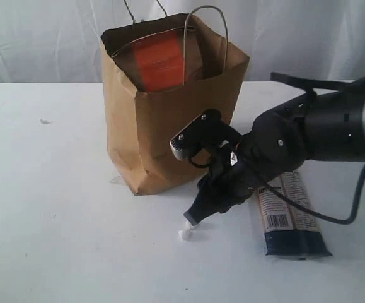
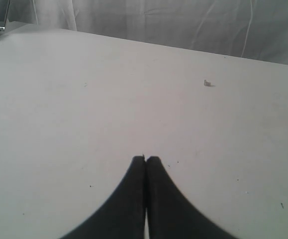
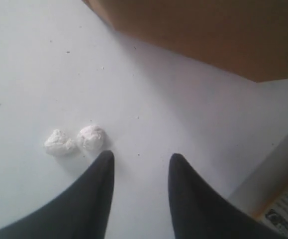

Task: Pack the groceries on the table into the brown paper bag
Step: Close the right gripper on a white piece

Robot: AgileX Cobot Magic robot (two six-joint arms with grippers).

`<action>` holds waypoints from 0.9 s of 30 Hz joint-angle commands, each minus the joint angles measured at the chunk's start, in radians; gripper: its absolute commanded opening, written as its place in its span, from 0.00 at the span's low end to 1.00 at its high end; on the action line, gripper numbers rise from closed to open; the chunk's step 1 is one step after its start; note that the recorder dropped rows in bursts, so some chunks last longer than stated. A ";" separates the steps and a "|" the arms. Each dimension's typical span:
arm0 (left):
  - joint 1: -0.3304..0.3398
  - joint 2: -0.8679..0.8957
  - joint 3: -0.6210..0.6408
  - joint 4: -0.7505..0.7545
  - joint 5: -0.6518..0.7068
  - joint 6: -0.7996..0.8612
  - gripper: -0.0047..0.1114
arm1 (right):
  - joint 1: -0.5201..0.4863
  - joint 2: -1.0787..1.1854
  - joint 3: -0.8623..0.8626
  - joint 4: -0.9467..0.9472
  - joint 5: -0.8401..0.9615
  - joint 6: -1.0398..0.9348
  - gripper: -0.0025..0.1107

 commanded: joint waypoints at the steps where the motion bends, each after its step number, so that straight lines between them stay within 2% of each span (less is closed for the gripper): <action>1: -0.003 -0.004 0.003 0.003 -0.003 0.000 0.04 | -0.001 0.064 0.005 0.028 -0.066 0.002 0.34; 9: -0.003 -0.004 0.003 0.003 -0.003 0.000 0.04 | -0.001 0.139 0.003 0.167 -0.131 0.002 0.34; 27: -0.003 -0.004 0.003 0.003 -0.003 0.000 0.04 | -0.001 0.187 0.001 0.168 -0.151 0.002 0.34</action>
